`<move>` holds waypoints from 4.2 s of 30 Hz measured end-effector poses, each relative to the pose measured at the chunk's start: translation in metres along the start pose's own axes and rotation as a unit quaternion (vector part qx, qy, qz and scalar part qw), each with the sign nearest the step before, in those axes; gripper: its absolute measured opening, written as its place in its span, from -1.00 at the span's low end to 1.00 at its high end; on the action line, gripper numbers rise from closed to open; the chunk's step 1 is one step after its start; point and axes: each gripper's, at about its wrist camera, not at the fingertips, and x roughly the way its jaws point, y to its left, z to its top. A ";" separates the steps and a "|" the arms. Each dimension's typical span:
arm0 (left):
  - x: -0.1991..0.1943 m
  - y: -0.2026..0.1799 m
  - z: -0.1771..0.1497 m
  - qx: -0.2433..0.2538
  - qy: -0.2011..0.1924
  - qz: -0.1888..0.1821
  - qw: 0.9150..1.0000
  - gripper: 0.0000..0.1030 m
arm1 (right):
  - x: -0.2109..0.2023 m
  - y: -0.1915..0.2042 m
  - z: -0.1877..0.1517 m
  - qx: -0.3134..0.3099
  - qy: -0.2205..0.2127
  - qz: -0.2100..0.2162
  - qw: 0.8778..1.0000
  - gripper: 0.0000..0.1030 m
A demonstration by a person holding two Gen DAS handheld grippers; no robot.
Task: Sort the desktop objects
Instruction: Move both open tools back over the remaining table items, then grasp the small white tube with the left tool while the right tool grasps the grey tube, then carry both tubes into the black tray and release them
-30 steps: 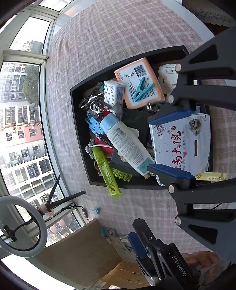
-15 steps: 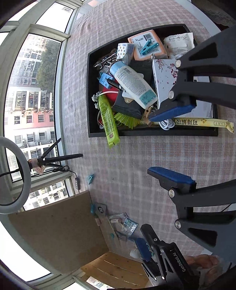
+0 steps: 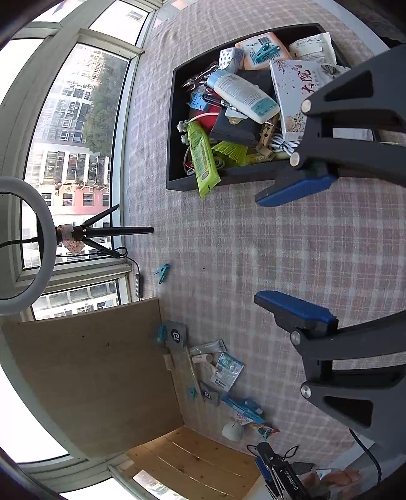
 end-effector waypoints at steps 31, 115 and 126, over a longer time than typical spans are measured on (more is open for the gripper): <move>0.164 -0.049 0.076 0.087 0.096 -0.059 0.990 -0.07 | 0.223 0.165 0.081 -0.135 0.172 0.119 0.968 -0.12; 0.017 -0.471 0.020 0.379 0.054 -0.333 0.862 -0.57 | -0.002 -0.274 -0.018 0.176 0.086 -0.133 0.972 -0.51; 0.019 -0.456 0.032 0.367 0.025 -0.283 0.886 0.17 | -0.008 -0.274 -0.012 0.186 0.080 -0.137 0.970 -0.18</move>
